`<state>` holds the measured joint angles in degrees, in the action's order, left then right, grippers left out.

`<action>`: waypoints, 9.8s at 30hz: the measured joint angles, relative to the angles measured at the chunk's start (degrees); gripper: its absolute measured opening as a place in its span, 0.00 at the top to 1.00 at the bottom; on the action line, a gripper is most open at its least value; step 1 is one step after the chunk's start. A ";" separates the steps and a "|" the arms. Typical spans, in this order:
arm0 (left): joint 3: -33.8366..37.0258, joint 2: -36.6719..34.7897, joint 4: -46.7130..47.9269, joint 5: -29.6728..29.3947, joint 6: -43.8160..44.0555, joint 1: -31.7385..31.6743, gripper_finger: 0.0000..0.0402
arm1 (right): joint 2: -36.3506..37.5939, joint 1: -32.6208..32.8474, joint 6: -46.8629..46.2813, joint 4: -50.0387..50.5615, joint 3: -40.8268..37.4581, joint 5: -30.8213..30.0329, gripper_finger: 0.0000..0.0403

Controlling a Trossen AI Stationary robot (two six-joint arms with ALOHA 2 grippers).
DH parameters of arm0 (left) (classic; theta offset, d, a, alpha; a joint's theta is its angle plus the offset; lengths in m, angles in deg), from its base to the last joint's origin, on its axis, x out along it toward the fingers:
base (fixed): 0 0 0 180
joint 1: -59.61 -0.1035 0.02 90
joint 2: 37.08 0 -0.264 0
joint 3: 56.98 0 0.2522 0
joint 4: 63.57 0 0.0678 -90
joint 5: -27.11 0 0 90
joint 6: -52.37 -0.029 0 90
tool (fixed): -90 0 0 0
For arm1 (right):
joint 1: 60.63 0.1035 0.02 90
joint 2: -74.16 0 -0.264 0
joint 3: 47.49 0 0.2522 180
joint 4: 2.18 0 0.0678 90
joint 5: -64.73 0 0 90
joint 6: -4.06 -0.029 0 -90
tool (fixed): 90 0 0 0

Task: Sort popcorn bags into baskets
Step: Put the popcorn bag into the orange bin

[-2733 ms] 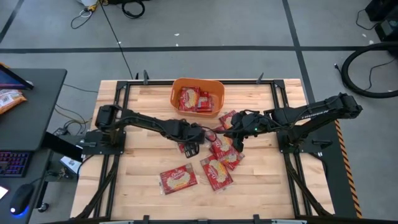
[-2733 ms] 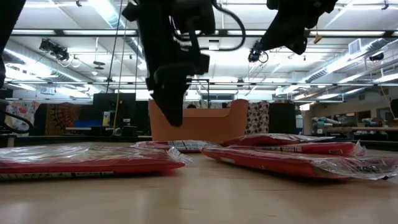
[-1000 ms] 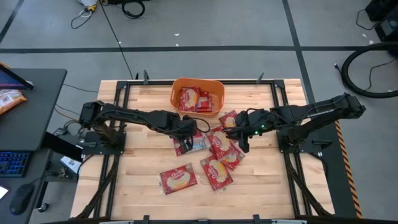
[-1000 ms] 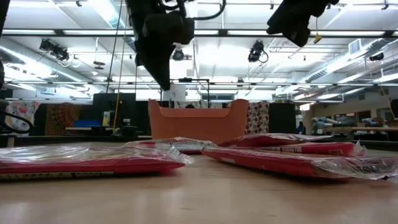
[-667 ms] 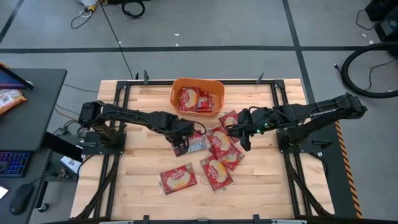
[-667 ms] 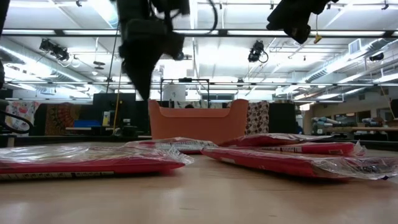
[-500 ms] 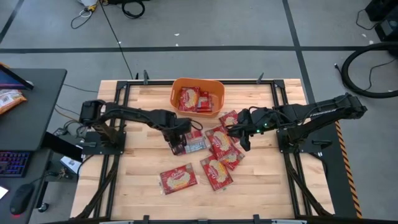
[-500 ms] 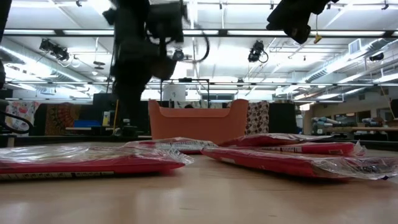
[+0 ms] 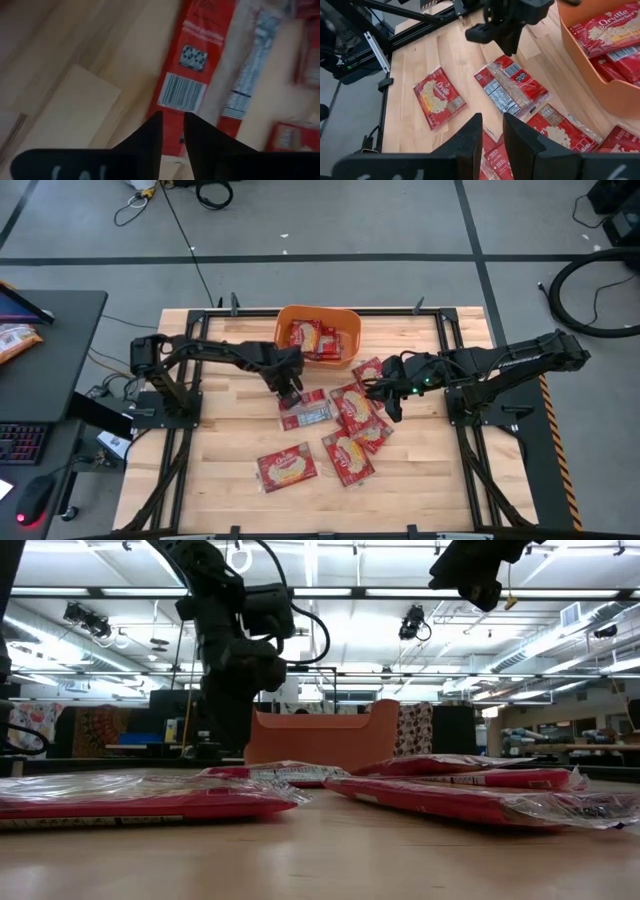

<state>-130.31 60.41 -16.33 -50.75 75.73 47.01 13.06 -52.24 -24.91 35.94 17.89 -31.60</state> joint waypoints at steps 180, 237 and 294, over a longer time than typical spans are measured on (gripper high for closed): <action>-49.64 10.10 28.26 -25.51 -31.26 3.99 1.00 | 8.87 6.81 -21.82 28.15 0.04 -15.34 0.80; -24.92 12.46 20.43 -1.78 19.21 40.02 0.55 | 8.87 6.92 -12.67 17.31 0.04 -14.60 0.80; -22.50 21.33 19.51 -29.87 35.23 59.02 0.98 | 8.87 6.38 -9.20 17.24 0.04 -13.06 0.80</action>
<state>-152.81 81.75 3.17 -80.61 110.95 106.03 21.93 -45.86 -34.11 53.18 17.93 -44.66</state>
